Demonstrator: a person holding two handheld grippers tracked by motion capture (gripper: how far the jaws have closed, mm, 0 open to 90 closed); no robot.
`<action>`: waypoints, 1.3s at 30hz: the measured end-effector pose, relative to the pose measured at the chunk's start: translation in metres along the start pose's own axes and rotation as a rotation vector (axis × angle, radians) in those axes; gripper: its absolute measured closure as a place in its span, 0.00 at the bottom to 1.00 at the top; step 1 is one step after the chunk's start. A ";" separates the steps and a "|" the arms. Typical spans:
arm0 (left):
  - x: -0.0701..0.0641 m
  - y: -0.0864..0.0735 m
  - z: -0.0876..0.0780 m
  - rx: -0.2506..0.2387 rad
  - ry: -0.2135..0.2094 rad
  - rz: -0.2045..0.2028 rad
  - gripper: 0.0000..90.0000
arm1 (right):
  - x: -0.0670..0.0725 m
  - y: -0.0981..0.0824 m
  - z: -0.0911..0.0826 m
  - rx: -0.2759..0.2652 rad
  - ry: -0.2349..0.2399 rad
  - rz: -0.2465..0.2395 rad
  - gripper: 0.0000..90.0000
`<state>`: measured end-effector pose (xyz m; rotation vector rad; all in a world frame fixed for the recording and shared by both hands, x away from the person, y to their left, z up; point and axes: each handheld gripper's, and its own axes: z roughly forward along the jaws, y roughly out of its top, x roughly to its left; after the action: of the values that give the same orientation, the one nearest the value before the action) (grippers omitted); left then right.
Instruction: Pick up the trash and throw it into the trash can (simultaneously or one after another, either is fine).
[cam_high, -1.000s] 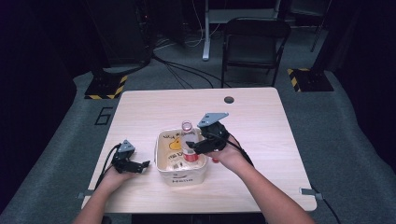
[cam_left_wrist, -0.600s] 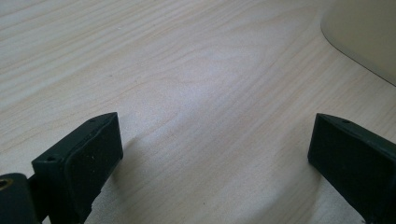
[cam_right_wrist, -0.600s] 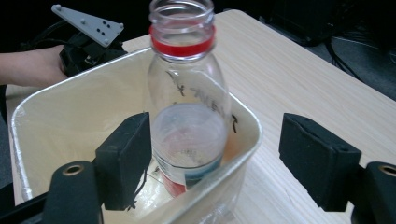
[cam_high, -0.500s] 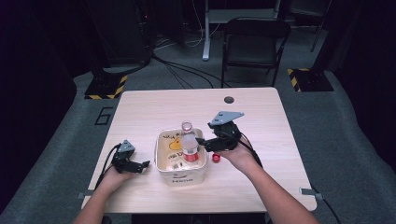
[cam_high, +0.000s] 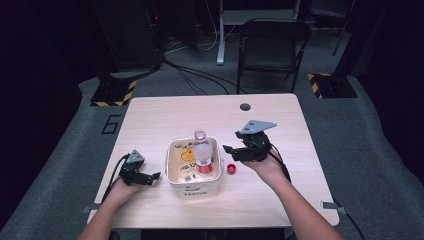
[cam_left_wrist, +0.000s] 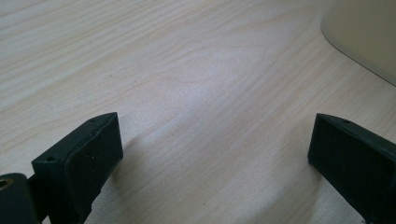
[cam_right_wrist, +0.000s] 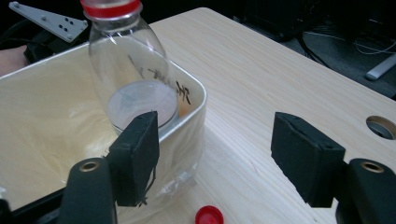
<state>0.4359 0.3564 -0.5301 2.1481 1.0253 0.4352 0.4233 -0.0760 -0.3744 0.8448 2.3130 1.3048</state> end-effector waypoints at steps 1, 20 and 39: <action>0.000 0.000 0.000 -0.002 0.002 0.000 0.03 | -0.001 -0.002 -0.001 0.002 -0.006 -0.001 0.36; 0.000 0.000 0.001 -0.007 0.002 -0.003 0.03 | -0.016 -0.032 -0.001 0.037 -0.053 0.034 0.43; 0.000 0.000 0.001 -0.008 0.002 -0.003 0.03 | -0.023 -0.065 0.011 0.045 -0.047 0.071 0.48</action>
<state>0.4368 0.3554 -0.5307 2.1393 1.0267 0.4392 0.4260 -0.1098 -0.4357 0.9703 2.3028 1.2528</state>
